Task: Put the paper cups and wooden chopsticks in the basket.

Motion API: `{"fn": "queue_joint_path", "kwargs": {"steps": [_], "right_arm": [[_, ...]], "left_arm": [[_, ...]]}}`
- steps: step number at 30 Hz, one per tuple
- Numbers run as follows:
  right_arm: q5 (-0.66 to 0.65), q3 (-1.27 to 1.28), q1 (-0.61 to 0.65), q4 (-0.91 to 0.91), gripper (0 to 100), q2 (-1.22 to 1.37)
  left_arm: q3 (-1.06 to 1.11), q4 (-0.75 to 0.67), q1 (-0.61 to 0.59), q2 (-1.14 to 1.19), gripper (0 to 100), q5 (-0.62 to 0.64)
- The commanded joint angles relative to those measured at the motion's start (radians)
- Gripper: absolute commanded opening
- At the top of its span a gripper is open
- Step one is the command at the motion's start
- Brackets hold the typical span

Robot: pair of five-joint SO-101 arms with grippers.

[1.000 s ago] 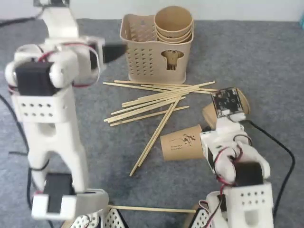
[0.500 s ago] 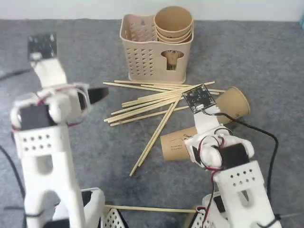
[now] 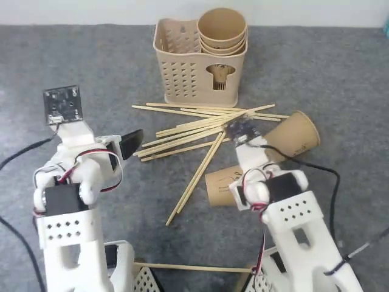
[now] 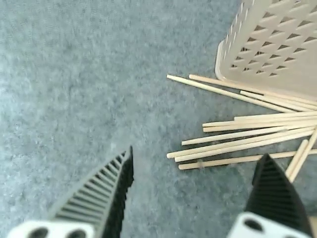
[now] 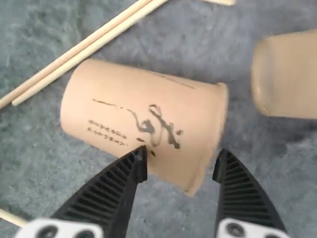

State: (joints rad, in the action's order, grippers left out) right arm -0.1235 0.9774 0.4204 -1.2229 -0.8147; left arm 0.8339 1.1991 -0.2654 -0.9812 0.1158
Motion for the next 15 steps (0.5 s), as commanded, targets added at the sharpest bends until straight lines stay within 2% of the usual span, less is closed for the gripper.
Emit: {"fn": "queue_joint_path", "kwargs": {"steps": [1,5,10,15], "right_arm": [[-0.009,0.02,0.044,0.056,22.5,0.001],[-0.017,0.02,0.047,0.062,15.1,0.004],[-0.032,0.017,0.039,0.102,0.1,-0.001],[-0.167,-0.049,0.028,0.061,0.9,-0.001]], "left_arm": [[-0.008,-0.021,-0.003,0.003,36,0.014],[-0.008,-0.021,-0.003,0.018,36,0.014],[-0.007,-0.021,-0.003,0.018,36,0.014],[-0.001,-0.021,-0.006,0.018,36,0.014]]}}
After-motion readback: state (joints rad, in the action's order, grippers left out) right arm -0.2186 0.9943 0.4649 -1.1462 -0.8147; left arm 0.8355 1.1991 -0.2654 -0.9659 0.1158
